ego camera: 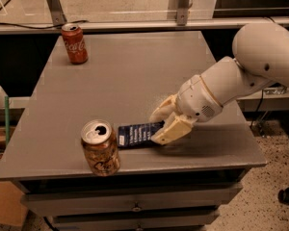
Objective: Move rxbar blueberry near orange can
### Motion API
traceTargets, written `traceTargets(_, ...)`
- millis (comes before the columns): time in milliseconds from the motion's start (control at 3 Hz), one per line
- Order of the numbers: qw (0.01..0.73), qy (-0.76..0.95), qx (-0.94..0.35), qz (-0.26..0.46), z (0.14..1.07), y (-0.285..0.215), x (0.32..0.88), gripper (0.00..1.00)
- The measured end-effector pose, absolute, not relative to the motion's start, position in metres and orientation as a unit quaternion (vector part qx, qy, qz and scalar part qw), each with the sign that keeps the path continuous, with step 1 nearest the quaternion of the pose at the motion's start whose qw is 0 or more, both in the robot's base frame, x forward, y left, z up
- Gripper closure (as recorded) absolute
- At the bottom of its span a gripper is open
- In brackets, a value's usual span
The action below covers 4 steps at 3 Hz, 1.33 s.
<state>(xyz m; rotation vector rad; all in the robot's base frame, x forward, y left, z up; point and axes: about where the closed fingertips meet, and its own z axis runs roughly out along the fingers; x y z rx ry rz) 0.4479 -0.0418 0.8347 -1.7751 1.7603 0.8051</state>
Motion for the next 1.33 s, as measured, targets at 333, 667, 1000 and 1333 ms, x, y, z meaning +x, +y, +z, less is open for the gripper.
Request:
traceTargets(333,0.253,0.646,-0.658,0.293,0.835,-0.040,0.451,0.14)
traceTargets(667,0.252,0.647,-0.658,0.292,0.835,-0.041,0.454,0.00)
traceTargets(1000,0.253,0.652,-0.654,0.289,0.837,-0.045,0.459,0.00)
traceTargets(1333,0.283,0.669,-0.630,0.274,0.850,-0.066,0.481,0.00)
